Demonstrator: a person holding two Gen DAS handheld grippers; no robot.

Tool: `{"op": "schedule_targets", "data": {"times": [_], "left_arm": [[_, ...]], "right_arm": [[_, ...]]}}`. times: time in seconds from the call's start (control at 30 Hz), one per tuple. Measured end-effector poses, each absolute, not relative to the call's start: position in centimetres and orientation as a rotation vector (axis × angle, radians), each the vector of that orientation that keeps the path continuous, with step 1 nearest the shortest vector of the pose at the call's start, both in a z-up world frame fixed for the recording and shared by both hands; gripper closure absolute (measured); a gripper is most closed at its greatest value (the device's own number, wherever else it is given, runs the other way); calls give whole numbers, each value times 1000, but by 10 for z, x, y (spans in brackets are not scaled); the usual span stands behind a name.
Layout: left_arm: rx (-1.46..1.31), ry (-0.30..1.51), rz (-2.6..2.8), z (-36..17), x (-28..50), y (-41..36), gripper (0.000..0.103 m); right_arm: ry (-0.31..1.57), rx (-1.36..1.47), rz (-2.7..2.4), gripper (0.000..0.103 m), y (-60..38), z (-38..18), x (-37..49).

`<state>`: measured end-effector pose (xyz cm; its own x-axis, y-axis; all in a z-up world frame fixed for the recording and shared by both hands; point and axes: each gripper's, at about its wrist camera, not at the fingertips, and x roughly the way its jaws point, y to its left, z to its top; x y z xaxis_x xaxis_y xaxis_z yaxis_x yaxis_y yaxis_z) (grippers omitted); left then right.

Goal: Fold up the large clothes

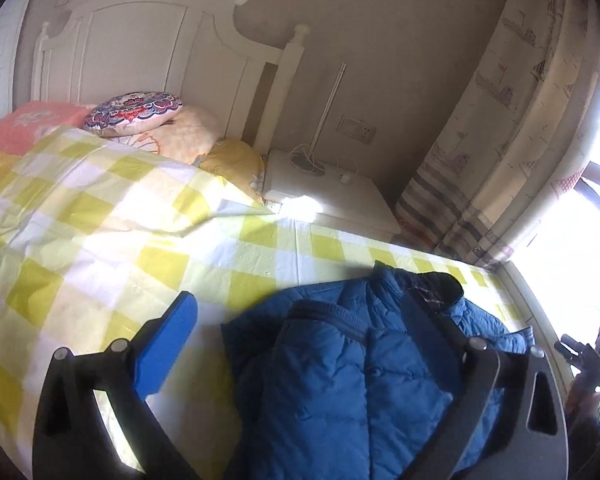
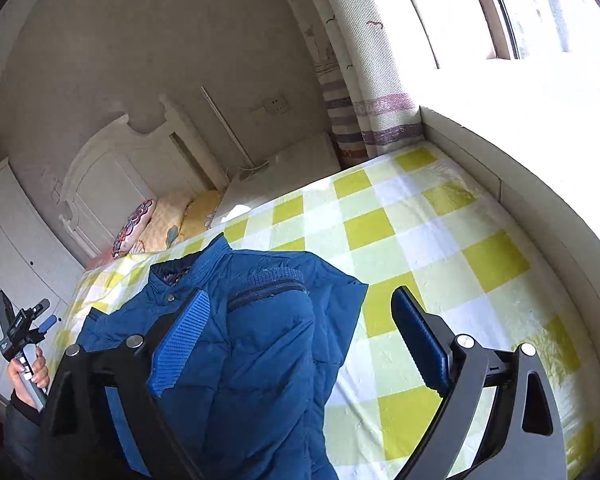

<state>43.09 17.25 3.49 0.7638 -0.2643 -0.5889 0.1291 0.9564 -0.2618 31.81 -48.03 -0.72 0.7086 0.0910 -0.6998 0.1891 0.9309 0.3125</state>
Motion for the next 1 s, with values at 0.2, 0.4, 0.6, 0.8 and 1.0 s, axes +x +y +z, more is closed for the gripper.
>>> {"op": "schedule_targets", "data": {"times": [0.2, 0.4, 0.6, 0.8, 1.0], "left_arm": [[92, 814, -290, -11, 448, 122, 3], [119, 895, -349, -35, 467, 102, 3], [34, 909, -415, -44, 471, 108, 17], [-46, 905, -416, -33, 484, 120, 19], [-27, 914, -349, -42, 487, 118, 77]], "right_arm": [[896, 352, 83, 15, -462, -31, 347], [975, 263, 122, 18, -440, -43, 369], [931, 230, 135, 39, -430, -49, 365], [933, 238, 134, 39, -431, -50, 365], [866, 125, 101, 76, -413, -35, 350]]}}
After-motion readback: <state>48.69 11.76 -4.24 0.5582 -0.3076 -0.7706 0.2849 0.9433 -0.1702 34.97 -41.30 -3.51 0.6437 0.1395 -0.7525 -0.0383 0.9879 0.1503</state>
